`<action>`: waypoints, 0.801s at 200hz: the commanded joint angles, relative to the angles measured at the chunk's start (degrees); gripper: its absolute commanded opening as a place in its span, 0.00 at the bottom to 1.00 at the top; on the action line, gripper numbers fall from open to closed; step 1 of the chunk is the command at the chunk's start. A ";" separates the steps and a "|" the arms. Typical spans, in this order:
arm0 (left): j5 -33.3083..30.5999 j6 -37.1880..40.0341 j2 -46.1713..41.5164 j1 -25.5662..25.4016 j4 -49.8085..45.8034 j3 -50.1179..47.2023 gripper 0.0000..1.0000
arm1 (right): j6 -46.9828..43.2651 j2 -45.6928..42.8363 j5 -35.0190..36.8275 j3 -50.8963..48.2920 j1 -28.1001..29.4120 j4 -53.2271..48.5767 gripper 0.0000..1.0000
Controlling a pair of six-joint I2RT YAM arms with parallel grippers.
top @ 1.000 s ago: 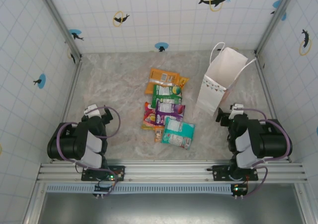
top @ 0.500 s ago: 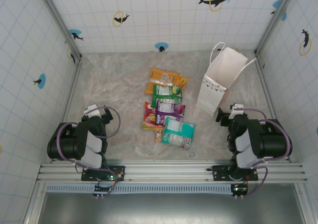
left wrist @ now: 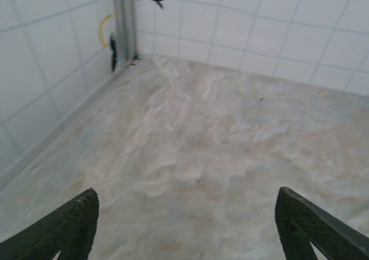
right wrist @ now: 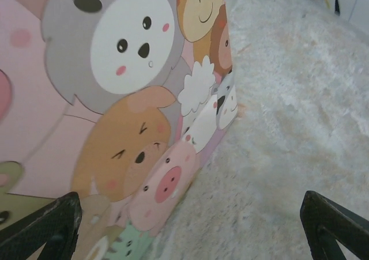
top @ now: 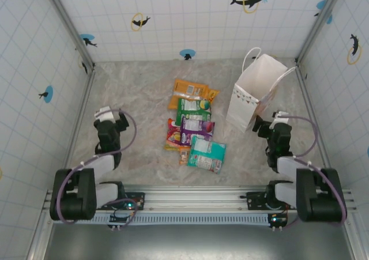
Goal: Place the snacks into the paper bag
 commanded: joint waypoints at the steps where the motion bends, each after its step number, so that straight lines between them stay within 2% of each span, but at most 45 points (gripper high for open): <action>1: 7.46 -2.00 -1.89 -0.68 -21.38 7.52 0.73 | 6.35 -5.60 -5.71 2.66 -0.27 -18.49 1.00; 41: 12.20 -3.57 -4.39 -7.23 -29.91 13.75 0.67 | 10.60 -16.10 -8.93 7.04 0.79 -36.78 1.00; 71: 12.66 -4.93 -3.23 -14.02 -34.59 18.21 0.65 | 13.42 -20.55 -10.88 14.68 2.31 -47.73 1.00; 95: 12.81 -6.49 -0.68 -17.87 -37.71 21.39 0.64 | 13.18 -19.55 -11.94 23.62 5.34 -57.00 1.00; 125: 12.40 -7.16 2.70 -21.28 -40.79 24.97 0.62 | 13.00 -15.60 -8.13 36.02 10.73 -68.09 1.00; 153: 12.29 -7.43 5.13 -23.26 -42.45 27.47 0.61 | 14.15 -10.74 -5.92 46.19 15.91 -74.38 1.00; 160: 12.31 -7.43 5.77 -25.60 -42.81 28.09 0.61 | 14.20 -9.21 -5.17 48.91 17.56 -75.92 1.00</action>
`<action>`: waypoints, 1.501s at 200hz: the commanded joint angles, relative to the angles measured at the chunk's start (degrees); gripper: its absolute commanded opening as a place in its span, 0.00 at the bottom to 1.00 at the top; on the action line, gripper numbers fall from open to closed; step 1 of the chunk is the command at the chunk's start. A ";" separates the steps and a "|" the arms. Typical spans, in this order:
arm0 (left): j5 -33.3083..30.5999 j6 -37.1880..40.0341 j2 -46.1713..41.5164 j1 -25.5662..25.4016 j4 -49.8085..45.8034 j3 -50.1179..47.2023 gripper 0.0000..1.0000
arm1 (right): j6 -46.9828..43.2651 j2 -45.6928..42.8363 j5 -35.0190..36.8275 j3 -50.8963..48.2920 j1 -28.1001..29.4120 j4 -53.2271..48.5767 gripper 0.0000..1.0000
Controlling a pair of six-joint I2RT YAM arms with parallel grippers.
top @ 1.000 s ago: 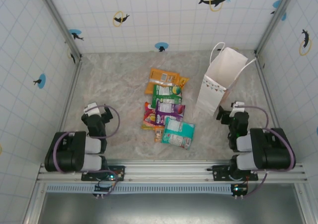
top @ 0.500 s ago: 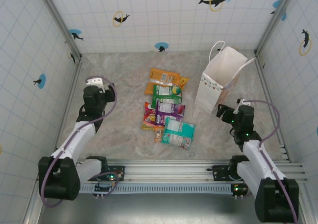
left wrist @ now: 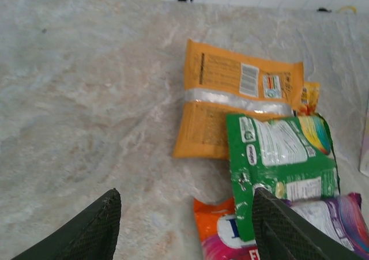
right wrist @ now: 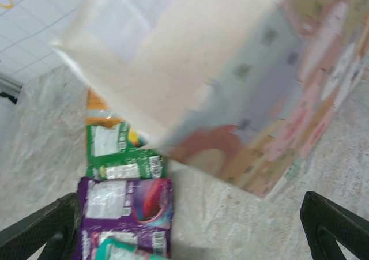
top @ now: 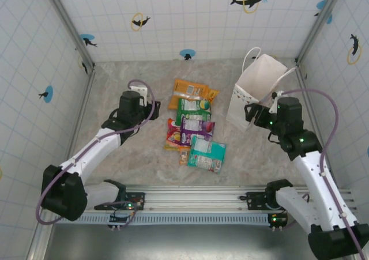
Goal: Place the snacks into the paper bag
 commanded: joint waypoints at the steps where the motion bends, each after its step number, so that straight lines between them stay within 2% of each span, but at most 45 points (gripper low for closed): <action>1: 0.40 -1.12 1.70 -2.86 -3.79 3.20 0.61 | 1.15 3.75 2.92 7.80 4.00 -10.26 1.00; 61: 0.66 -1.12 5.61 -4.96 -4.59 5.71 0.61 | 1.28 17.04 15.66 29.62 18.24 -20.46 0.99; 93: -0.51 -1.12 6.42 -5.04 -4.81 6.20 0.61 | 0.80 24.15 20.08 38.34 19.81 -20.78 0.94; 126: -0.82 -1.12 5.79 -4.99 -5.07 6.24 0.61 | 0.71 31.41 23.90 44.51 18.72 -19.37 0.91; 195: -3.62 -1.12 3.03 -5.01 -6.10 4.39 0.61 | 2.82 40.59 14.93 43.09 8.95 -11.21 0.81; 251: -3.21 -1.11 2.91 -5.01 -5.98 3.27 0.61 | 2.93 44.68 9.51 40.94 5.31 -5.10 0.67; 275: -3.12 -1.12 3.17 -4.97 -5.63 2.99 0.61 | 2.48 46.24 8.20 40.87 4.56 -4.74 0.52; 300: -2.94 -1.12 3.56 -5.00 -5.43 2.96 0.61 | 1.48 46.92 6.64 41.03 3.98 -5.31 0.30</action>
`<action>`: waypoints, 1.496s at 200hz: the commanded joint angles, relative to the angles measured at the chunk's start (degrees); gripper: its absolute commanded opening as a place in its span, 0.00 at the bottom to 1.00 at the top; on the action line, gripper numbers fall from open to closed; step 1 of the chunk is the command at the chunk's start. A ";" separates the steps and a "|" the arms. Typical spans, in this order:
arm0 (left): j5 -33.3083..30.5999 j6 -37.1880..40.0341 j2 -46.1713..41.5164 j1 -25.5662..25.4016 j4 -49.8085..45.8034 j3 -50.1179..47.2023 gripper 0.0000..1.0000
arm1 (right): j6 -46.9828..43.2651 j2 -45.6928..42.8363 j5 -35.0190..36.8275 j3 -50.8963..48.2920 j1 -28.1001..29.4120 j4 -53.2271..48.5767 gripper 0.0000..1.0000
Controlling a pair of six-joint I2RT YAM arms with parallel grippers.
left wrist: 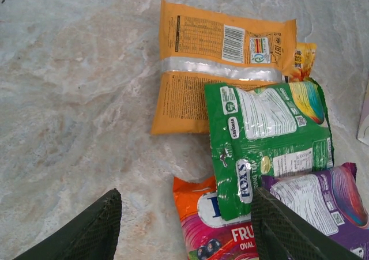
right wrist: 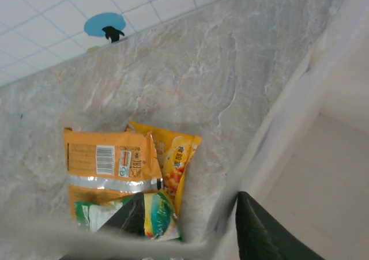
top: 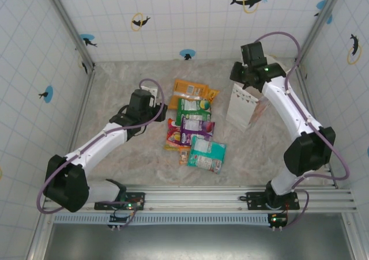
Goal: Place the snacks into the paper bag
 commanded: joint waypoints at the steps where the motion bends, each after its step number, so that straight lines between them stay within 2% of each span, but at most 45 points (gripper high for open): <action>1: -0.30 -0.92 -0.48 -0.39 -0.48 -0.90 0.61 | -1.20 0.62 -2.34 -0.59 -0.53 1.48 0.28; 12: -0.25 -3.00 -0.63 -0.41 -0.72 -0.78 0.61 | -2.32 0.12 -2.52 -0.60 -0.55 0.96 0.19; 47: 0.01 -3.71 -1.40 -0.40 -0.83 -0.94 0.61 | -8.29 -2.06 -3.80 -0.36 -0.81 -2.84 0.00; 114: -0.22 -3.61 -1.29 -0.41 -1.41 -1.26 0.61 | -20.88 -5.12 -9.18 -0.60 -0.89 -11.03 0.00; 155: 0.29 -3.97 -1.59 -0.42 -0.77 -1.91 0.61 | -27.34 -6.58 -11.96 -1.94 -0.74 -11.54 0.00; 243: 0.93 -4.39 -2.30 -0.39 -0.23 -2.95 0.61 | -30.19 -6.50 -14.36 -5.43 -0.59 -10.49 0.00; 274: 1.02 -4.42 -2.21 -0.37 -0.03 -2.92 0.62 | -29.66 -7.22 -14.26 -5.86 -0.57 -9.90 0.28; 299: 1.19 -4.43 -2.21 -0.41 0.05 -2.84 0.62 | -29.15 -8.09 -13.69 -6.08 -0.58 -9.59 0.41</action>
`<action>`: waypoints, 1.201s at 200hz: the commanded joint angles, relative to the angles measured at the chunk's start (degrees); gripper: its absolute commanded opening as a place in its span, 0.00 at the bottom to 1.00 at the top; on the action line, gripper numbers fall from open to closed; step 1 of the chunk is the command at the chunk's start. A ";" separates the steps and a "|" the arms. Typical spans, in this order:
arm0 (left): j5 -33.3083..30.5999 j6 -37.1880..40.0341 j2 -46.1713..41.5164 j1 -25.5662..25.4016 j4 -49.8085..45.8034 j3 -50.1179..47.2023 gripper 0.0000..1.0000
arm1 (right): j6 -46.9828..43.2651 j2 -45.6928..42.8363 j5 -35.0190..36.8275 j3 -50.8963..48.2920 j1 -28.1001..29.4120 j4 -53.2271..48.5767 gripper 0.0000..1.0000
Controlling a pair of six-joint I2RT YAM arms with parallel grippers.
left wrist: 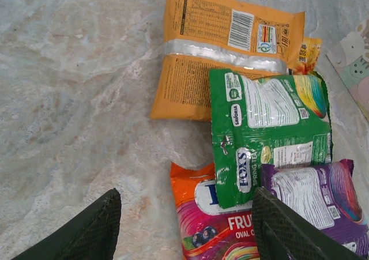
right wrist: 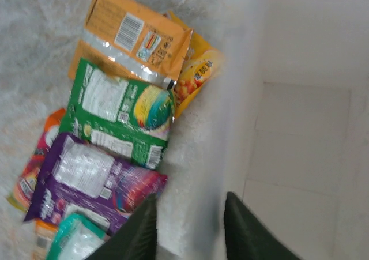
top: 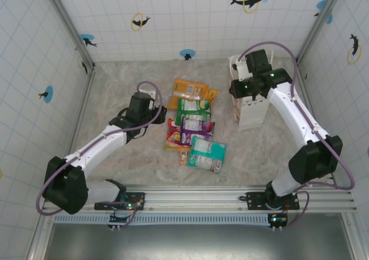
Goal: Place the snacks into the paper bag
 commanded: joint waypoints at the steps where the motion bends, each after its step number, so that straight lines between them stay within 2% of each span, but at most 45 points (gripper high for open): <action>1: 0.95 -0.41 -1.05 -0.38 0.07 -0.40 0.62 | -0.16 -2.45 0.26 -0.86 0.06 -0.21 0.41; 60: 1.31 -0.51 -1.13 -0.35 0.42 -0.44 0.62 | 0.98 -6.25 1.13 -3.95 0.14 3.55 0.57; 86: 2.06 -0.68 -1.05 -0.42 0.94 -0.68 0.62 | 1.51 -7.65 1.94 -5.04 0.00 5.03 0.61; 125: 6.97 -0.37 -0.71 -0.42 3.33 -0.67 0.63 | 2.57 -10.01 1.91 -6.84 -0.11 7.75 0.66; 168: 8.39 -0.77 -0.63 -0.42 3.98 -0.70 0.63 | 3.45 -11.63 2.33 -7.32 -0.17 8.70 0.69; 196: 13.22 -1.02 -0.88 -0.40 6.09 -1.51 0.62 | 4.57 -12.48 8.02 -6.88 -0.45 8.30 0.69; 240: 21.78 -3.98 -1.43 -0.41 7.49 -3.46 0.59 | 6.33 -17.05 11.71 -8.11 -0.62 9.56 0.68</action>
